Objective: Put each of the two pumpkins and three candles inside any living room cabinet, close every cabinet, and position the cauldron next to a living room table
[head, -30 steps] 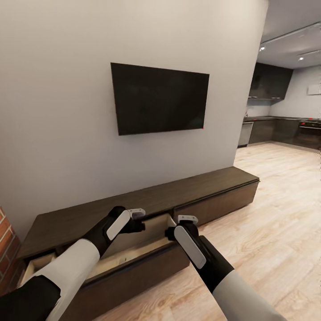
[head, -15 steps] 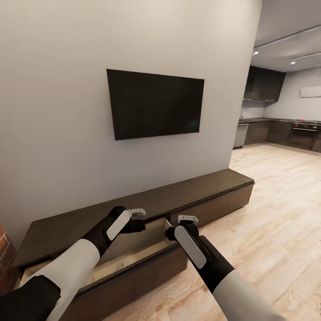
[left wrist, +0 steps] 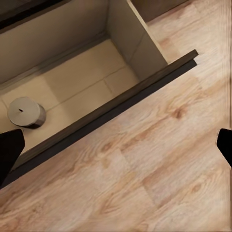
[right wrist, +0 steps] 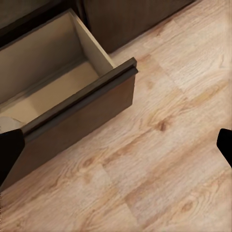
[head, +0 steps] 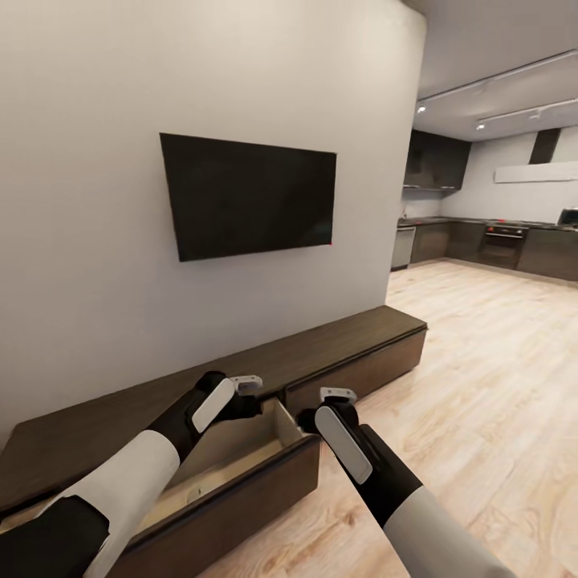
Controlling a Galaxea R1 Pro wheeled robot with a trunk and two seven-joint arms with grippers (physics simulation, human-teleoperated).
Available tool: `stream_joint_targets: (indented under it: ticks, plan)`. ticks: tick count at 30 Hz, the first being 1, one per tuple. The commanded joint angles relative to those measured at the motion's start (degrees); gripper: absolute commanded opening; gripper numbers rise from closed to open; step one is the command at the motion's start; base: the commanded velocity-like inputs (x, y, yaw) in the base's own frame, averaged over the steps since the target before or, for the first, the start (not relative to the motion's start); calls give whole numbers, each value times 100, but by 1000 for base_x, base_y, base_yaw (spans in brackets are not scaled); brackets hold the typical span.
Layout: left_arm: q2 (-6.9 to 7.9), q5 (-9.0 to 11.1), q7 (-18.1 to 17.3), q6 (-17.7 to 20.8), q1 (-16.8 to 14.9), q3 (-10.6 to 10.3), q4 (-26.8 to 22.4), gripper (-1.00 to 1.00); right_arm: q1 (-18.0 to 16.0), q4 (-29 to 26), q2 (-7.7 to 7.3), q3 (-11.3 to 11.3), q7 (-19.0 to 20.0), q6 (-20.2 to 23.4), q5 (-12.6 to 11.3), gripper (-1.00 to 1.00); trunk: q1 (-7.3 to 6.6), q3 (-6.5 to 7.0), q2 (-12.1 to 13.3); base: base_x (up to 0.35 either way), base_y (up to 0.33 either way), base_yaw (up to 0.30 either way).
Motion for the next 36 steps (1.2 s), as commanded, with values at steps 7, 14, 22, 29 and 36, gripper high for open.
stream_joint_targets:
  ticks: [7, 14, 22, 29, 36]
  plan:
    - [6, 61, 27, 2, -3, -19, -8, 100, -7, -3, -22, -30, 111, 8, -25, 100, 0, 46, -3, 0, 0, -217]
    - [6, 61, 24, -1, -1, -19, -8, 100, -1, -3, -379, -614, 140, 17, -33, 100, 0, 98, -3, 0, 0, -217]
    - [6, 61, 40, -1, -1, -19, -8, 100, 18, -3, -750, -1034, 394, 24, -41, 100, 0, 158, -3, 0, 0, -217]
    - [11, 58, 48, -2, 4, -24, -121, 100, 33, -3, -967, -1366, 454, 24, -43, 100, 0, 210, -3, 61, 0, -217]
    - [14, 53, 54, -2, 4, -37, -289, 100, 36, -3, -998, -1436, 460, 25, -35, 100, 0, 262, -3, 199, -79, -217]
